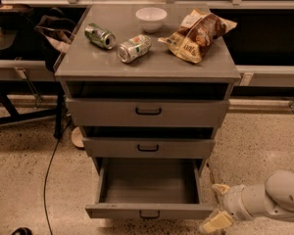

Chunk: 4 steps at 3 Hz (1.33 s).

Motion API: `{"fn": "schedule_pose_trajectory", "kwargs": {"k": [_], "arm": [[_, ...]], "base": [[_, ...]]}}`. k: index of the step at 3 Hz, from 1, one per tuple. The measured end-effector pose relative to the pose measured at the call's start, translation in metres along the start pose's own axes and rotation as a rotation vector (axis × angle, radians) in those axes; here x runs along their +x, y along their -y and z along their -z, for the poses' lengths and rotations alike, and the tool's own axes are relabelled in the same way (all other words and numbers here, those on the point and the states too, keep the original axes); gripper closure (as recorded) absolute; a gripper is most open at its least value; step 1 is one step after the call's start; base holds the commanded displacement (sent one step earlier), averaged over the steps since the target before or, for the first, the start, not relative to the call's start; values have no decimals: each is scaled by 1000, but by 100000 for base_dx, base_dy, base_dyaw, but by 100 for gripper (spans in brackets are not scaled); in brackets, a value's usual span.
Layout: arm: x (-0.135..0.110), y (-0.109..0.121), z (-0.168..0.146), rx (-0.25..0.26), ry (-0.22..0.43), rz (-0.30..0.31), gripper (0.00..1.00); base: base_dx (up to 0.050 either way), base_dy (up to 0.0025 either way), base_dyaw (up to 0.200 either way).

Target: Close bottom drawer

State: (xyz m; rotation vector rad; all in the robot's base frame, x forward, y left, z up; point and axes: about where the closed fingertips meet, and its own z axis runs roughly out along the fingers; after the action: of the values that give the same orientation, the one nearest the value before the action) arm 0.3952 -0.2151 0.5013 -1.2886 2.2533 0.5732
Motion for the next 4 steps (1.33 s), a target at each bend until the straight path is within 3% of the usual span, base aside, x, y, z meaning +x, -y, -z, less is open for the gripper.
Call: {"fn": "schedule_pose_trajectory", "kwargs": {"k": [1,2,3,4], "arm": [[4,4,-10,-17,26,-21,49],[11,16,-28,-26,78,-29,72],[17,38,-55,-2,83,-43,95],[25,55,-83,-5,83,-62,100]], "base": [[0,0,0],[0,0,0],[0,0,0],[0,0,0]]}}
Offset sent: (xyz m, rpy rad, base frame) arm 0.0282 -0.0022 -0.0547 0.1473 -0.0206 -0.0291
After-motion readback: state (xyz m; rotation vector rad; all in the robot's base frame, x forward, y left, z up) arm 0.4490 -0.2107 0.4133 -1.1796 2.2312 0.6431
